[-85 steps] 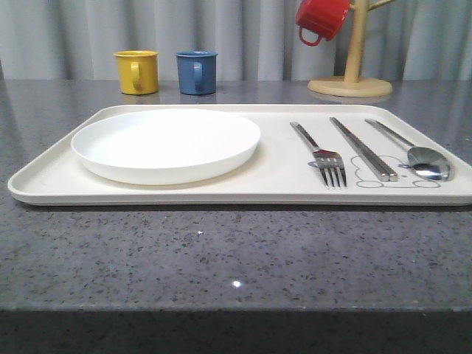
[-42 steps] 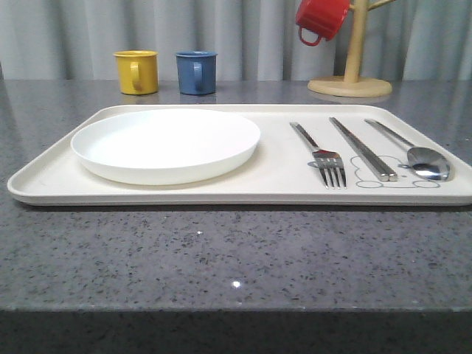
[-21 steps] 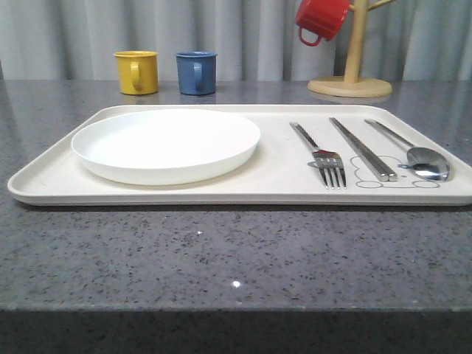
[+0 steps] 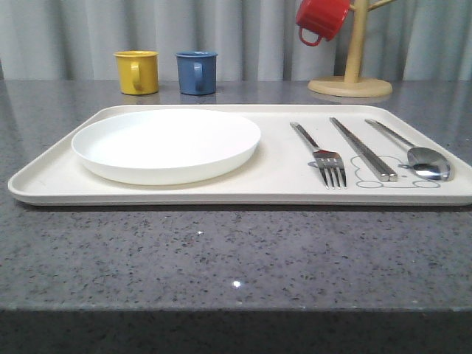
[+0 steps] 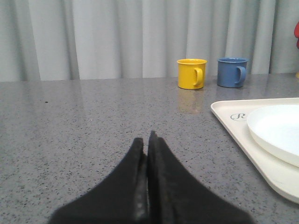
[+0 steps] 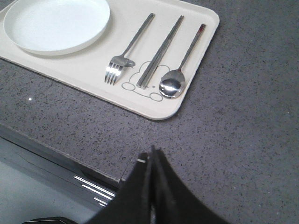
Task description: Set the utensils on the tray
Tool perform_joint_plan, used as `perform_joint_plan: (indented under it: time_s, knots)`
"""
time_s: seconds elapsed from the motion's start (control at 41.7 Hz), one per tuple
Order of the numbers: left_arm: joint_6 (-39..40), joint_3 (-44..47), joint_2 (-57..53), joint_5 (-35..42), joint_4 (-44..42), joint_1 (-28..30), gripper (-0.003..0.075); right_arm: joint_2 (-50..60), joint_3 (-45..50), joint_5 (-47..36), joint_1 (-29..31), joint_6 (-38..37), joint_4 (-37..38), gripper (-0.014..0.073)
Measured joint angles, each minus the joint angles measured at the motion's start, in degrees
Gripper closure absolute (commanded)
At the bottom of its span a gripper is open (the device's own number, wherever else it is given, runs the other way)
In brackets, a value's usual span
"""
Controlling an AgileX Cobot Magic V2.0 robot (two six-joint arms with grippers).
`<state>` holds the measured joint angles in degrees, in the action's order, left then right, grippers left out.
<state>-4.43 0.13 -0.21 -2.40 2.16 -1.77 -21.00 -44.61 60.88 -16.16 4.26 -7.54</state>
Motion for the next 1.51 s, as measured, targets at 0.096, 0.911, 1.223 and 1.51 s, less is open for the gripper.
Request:
perform_joint_plan:
  time_s: [0.096,0.911,1.223,1.51]
  knots:
    - [0.0,0.0,0.0,0.0,0.0,0.0,0.074,0.0,0.0,0.0,0.0,0.0,0.0,0.0662]
    - [0.0,0.0,0.0,0.0,0.0,0.0,0.074,14.8,28.4,-33.9,12.5,0.0,3.9,0.0662]
    - [0.0,0.0,0.0,0.0,0.0,0.0,0.074,21.4,45.9,-52.3,15.1,0.0,4.0,0.0662]
    - [0.0,0.0,0.0,-0.1,0.0,0.0,0.074,21.6,46.1,-54.9,15.1,0.0,4.0,0.0662]
